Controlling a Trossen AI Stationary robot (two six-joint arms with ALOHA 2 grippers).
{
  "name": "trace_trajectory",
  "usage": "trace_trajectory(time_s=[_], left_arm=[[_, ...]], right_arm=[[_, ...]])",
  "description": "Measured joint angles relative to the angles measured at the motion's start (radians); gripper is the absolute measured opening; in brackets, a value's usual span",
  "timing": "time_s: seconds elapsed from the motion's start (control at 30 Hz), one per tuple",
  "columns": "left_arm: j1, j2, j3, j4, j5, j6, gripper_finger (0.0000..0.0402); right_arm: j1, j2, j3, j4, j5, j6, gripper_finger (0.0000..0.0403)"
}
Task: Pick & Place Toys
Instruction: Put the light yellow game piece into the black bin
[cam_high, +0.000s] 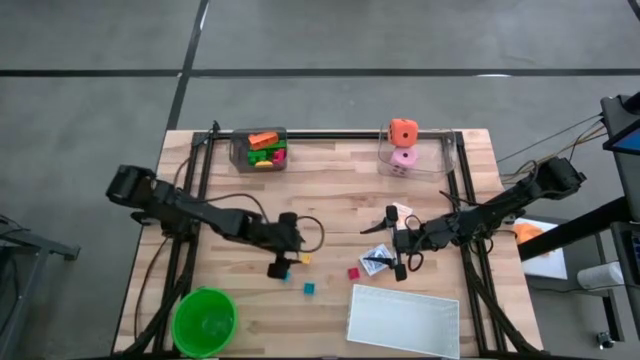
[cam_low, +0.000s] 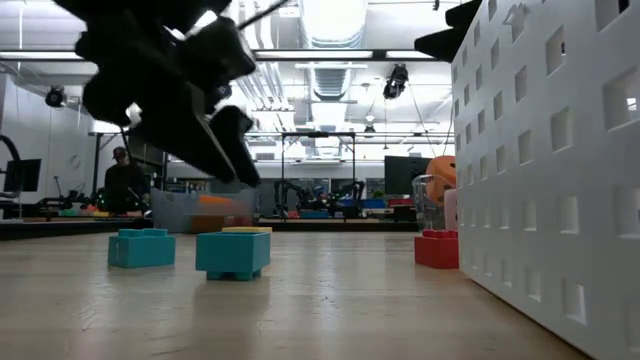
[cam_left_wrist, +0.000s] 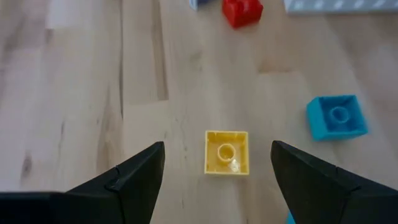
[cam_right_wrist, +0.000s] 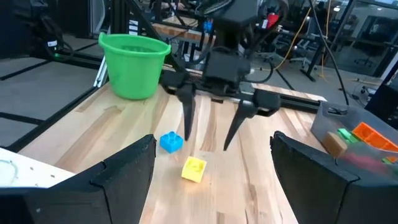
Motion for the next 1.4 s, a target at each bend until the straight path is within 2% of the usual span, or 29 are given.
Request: trace_trajectory(time_s=[0.23, 0.7, 0.97, 1.13, 1.33, 1.4], left_arm=[[0.003, 0.111, 0.109, -0.144, 0.004, 0.024, 0.0294], [0.003, 0.188, 0.115, -0.084, 0.075, 0.024, 0.0294], [0.005, 0.219, 0.114, -0.067, -0.015, 0.023, 0.0288], [0.005, 0.218, 0.114, -0.067, -0.019, 0.023, 0.0238], [0.004, 0.218, 0.115, -0.065, -0.020, 0.022, 0.0131], [0.004, 0.217, 0.115, -0.064, -0.019, 0.020, 0.0128]], right_arm=[[0.001, 0.000, 0.000, -0.009, 0.000, 0.006, 0.0313], [0.001, 0.000, 0.000, -0.008, 0.000, 0.006, 0.0313], [0.001, 0.000, 0.000, -0.008, 0.000, 0.011, 0.0313], [0.001, 0.000, 0.000, -0.008, 0.000, 0.014, 0.0313], [0.001, 0.000, 0.000, -0.008, 0.000, 0.014, 0.0313], [0.001, 0.000, 0.000, -0.008, 0.000, 0.014, 0.0313]])
